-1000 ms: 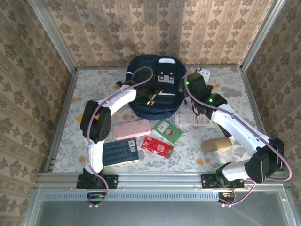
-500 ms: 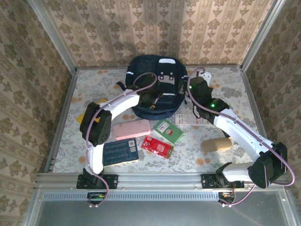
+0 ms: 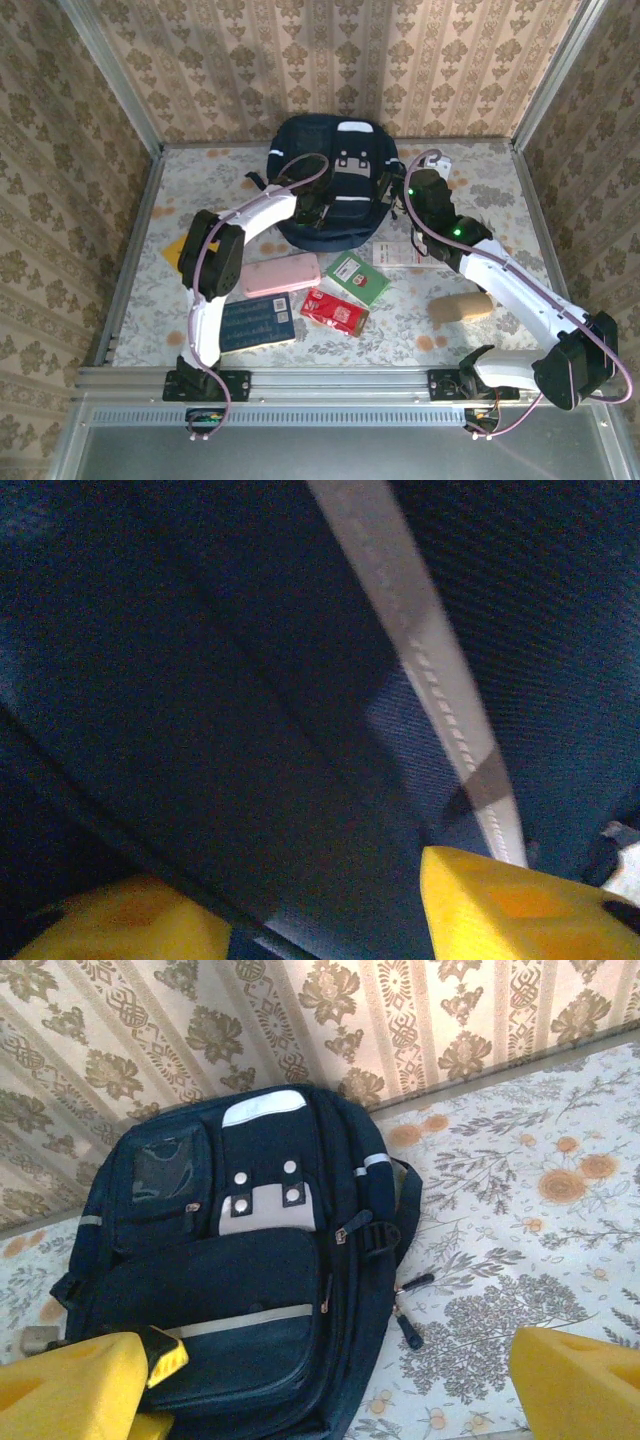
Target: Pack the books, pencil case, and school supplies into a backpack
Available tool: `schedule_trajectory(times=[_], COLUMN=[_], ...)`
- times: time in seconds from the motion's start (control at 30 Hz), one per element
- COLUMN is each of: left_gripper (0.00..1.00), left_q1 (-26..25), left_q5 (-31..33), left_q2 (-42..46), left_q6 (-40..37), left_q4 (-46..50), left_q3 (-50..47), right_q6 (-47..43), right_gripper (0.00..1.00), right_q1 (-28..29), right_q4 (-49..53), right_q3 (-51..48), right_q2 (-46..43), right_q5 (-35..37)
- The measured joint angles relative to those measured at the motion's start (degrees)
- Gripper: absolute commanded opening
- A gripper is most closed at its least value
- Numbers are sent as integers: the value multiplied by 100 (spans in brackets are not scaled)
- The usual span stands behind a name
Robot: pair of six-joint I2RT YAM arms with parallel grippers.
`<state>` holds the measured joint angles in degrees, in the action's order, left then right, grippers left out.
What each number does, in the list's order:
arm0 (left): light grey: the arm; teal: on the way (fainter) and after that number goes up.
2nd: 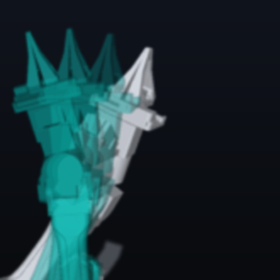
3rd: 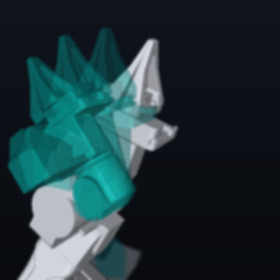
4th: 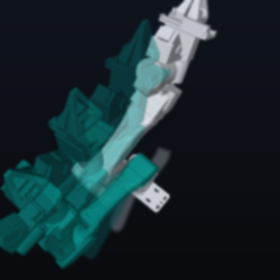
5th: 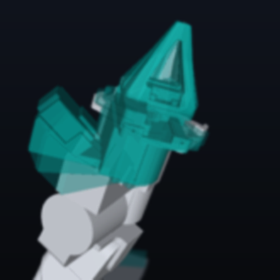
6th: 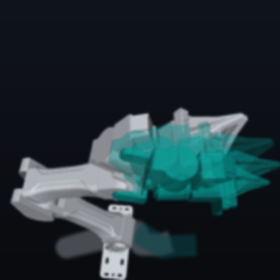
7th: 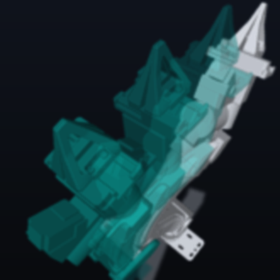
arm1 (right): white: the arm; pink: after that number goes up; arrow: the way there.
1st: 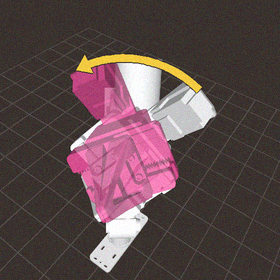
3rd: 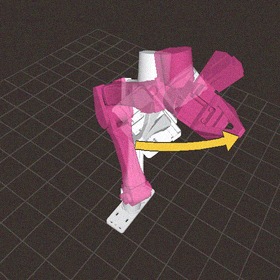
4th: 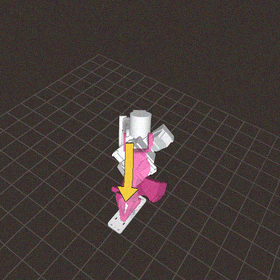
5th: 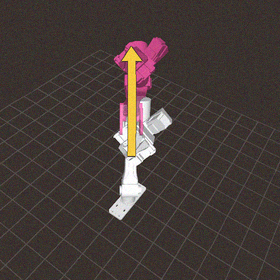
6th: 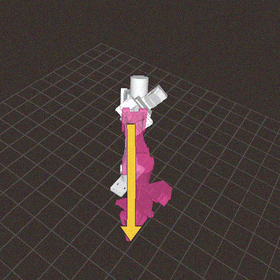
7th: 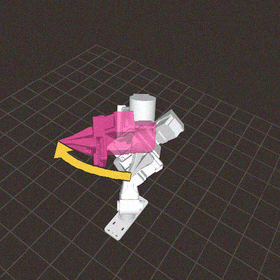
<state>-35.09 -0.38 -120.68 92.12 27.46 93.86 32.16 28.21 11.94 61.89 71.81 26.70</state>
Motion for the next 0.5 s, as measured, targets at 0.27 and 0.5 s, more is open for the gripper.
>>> schedule_trajectory(times=[0.27,0.5], left_gripper=[0,0], left_q1=[146,341], left_q5=[-264,-463], left_q2=[-260,-103], left_q6=[20,-439], left_q4=[210,463], left_q3=[299,393], right_q6=[-92,-551], right_gripper=[90,85], right_q1=[0,0], right_q4=[-52,-321], right_q3=[-138,-293], right_q2=[-199,-476], right_q5=[-302,-688])
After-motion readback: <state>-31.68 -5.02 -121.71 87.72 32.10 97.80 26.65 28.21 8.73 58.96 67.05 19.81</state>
